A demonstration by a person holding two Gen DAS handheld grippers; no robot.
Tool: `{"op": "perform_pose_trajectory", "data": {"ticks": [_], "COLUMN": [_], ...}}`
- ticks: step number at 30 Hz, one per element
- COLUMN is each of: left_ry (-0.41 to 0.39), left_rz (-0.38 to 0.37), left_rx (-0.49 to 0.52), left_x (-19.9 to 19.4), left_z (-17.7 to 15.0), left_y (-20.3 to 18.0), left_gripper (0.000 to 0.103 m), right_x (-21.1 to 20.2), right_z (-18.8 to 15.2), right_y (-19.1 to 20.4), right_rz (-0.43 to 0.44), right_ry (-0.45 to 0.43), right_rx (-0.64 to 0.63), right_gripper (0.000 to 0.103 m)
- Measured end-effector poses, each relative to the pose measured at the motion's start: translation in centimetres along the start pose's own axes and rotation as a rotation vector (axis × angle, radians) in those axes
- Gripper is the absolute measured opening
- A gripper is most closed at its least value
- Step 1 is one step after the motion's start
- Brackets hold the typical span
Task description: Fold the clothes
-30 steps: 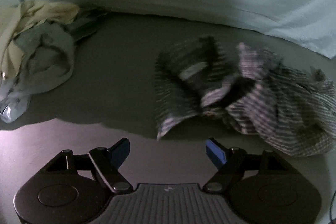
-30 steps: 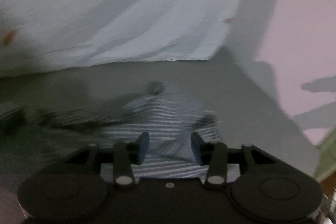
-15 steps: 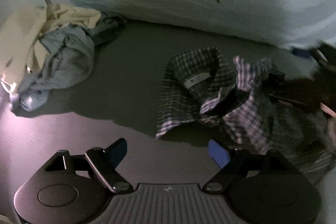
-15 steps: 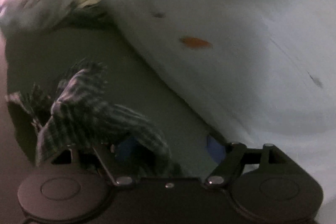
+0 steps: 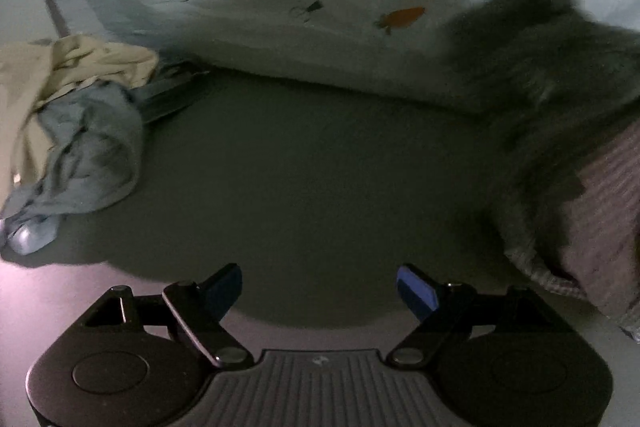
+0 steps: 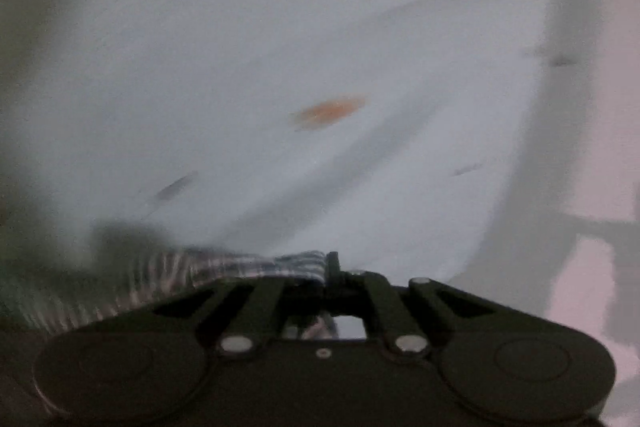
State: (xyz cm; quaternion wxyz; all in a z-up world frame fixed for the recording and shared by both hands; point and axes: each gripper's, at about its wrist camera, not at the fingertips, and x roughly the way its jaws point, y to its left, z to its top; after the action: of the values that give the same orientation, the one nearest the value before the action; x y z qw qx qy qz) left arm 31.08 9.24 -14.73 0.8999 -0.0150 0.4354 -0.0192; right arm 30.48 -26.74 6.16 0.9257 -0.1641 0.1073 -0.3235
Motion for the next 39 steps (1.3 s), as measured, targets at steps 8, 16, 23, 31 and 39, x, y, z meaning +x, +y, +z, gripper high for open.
{"op": "perform_pose_trajectory", "data": {"ticks": [8, 16, 23, 31, 39], "left_ry": [-0.029, 0.014, 0.139, 0.154, 0.16], "left_rz": [-0.05, 0.083, 0.13, 0.077, 0.149], "left_rx": [-0.098, -0.317, -0.386, 0.06, 0.35], "left_x": [-0.2, -1.8, 0.1, 3.9, 6.7], "left_z": [0.7, -1.4, -3.0, -1.5, -1.7], "left_y": [2.8, 11.2, 13.2, 2.7, -4.8], "left_gripper": [0.086, 0.087, 0.088, 0.088, 0.088], "right_x": [-10.5, -19.0, -15.8, -7.1, -2.3], "right_z": [1.7, -8.3, -7.2, -9.0, -13.6], "right_y": [5.2, 25.8, 21.1, 13.7, 17.4], "right_rz": [0.365, 1.161, 1.241, 0.833, 0.837], "right_ry": [0.172, 0.876, 0.735, 0.498, 0.47], "right_rx": [0.126, 0.058, 0.055, -0.051, -0.258], "right_gripper": [0.001, 0.018, 0.066, 0.082, 0.055]}}
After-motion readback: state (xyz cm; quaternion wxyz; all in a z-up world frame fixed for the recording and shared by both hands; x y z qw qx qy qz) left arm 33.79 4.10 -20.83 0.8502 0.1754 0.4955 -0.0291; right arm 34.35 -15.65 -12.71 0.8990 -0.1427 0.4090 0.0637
